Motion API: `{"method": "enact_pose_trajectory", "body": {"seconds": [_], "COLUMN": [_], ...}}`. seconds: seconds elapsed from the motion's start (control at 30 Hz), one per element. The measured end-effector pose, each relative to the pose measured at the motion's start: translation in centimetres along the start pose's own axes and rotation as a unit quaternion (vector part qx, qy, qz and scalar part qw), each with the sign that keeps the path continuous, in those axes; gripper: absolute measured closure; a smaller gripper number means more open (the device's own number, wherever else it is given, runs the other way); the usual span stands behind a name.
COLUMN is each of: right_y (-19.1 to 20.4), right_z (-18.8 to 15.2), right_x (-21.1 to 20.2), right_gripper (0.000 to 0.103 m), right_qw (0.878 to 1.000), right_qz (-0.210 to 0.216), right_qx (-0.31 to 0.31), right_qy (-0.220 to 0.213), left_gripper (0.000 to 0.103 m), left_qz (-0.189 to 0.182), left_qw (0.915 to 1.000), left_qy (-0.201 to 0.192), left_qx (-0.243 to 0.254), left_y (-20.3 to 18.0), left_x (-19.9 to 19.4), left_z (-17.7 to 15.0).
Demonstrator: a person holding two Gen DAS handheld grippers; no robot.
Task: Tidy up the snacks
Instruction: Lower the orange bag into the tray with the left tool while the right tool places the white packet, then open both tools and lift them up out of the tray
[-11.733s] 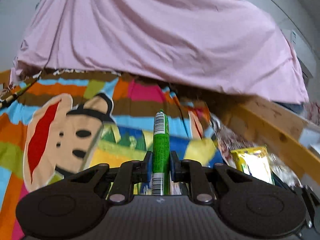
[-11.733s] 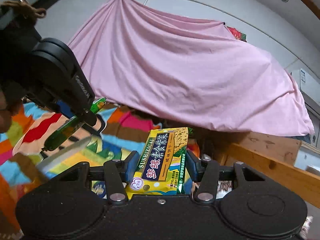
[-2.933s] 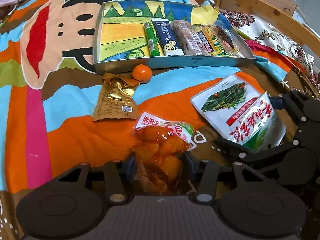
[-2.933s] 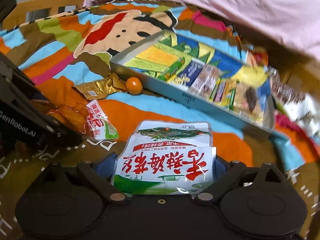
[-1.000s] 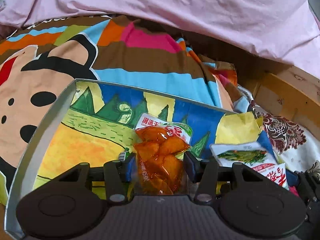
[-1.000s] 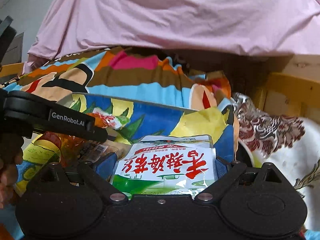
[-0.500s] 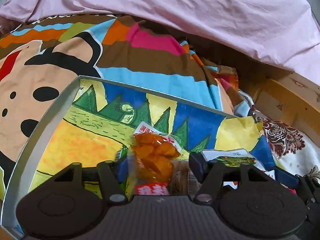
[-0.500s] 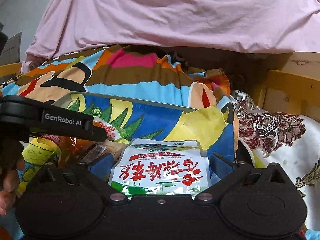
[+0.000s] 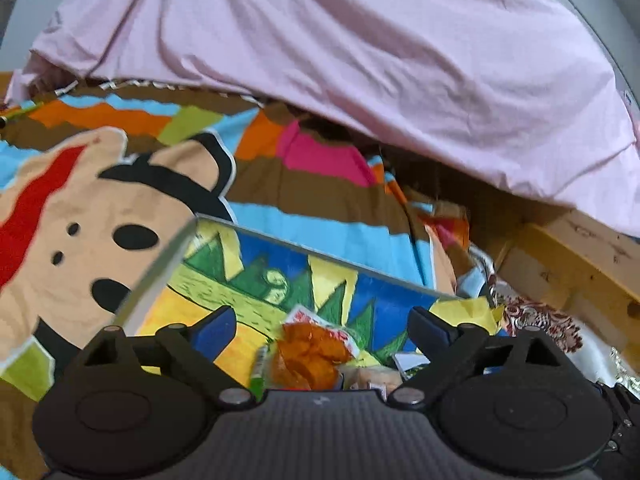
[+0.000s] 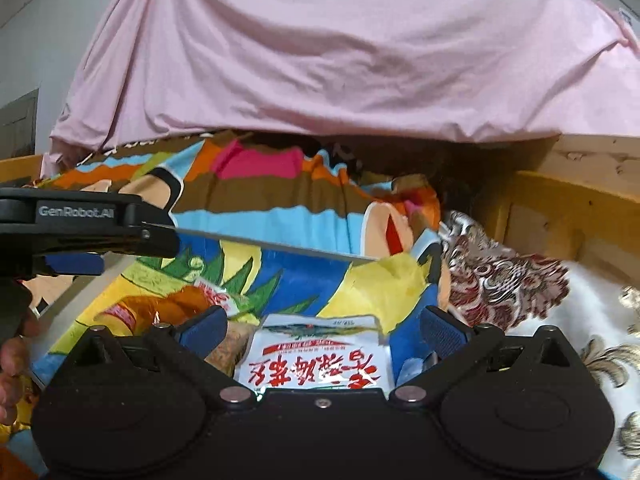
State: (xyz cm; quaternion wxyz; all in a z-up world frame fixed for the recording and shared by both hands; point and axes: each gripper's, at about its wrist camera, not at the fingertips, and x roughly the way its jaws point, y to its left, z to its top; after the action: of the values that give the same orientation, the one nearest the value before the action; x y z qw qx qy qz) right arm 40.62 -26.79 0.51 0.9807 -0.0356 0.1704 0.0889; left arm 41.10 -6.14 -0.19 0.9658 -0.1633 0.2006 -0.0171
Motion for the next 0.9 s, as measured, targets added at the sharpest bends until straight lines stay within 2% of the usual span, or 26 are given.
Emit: {"method": "enact_pose_trajectory", "body": {"seconds": [0.2,0.47,0.7,0.9], "right_y": [0.3,1.6,3.5,4.8], "right_z": [2.5,4.9,5.3,4.5], "right_x": [-3.8,-9.3,-14.4,-17.7], "right_gripper": [0.001,0.001,0.001,0.001], "right_qw": [1.0,0.999,0.998,0.999], "right_qz": [-0.001,-0.006,0.001,0.004], "right_qx": [0.009,0.006,0.003,0.002], "right_qy": [-0.025,-0.048,-0.058,-0.049], "left_gripper": [0.001,0.001,0.001,0.0], "left_qz": [0.007,0.016,0.021,0.031], "left_qw": [0.9998,0.9991,0.9992,0.999], "left_qy": [-0.017,-0.034,-0.032,-0.027], "left_qx": [-0.012,-0.017,-0.015,-0.017], "left_y": [0.4,1.0,2.1,3.6], "left_x": [-3.6,-9.6,-14.9,-18.9], "left_z": [1.4,2.9,2.4,1.3]}}
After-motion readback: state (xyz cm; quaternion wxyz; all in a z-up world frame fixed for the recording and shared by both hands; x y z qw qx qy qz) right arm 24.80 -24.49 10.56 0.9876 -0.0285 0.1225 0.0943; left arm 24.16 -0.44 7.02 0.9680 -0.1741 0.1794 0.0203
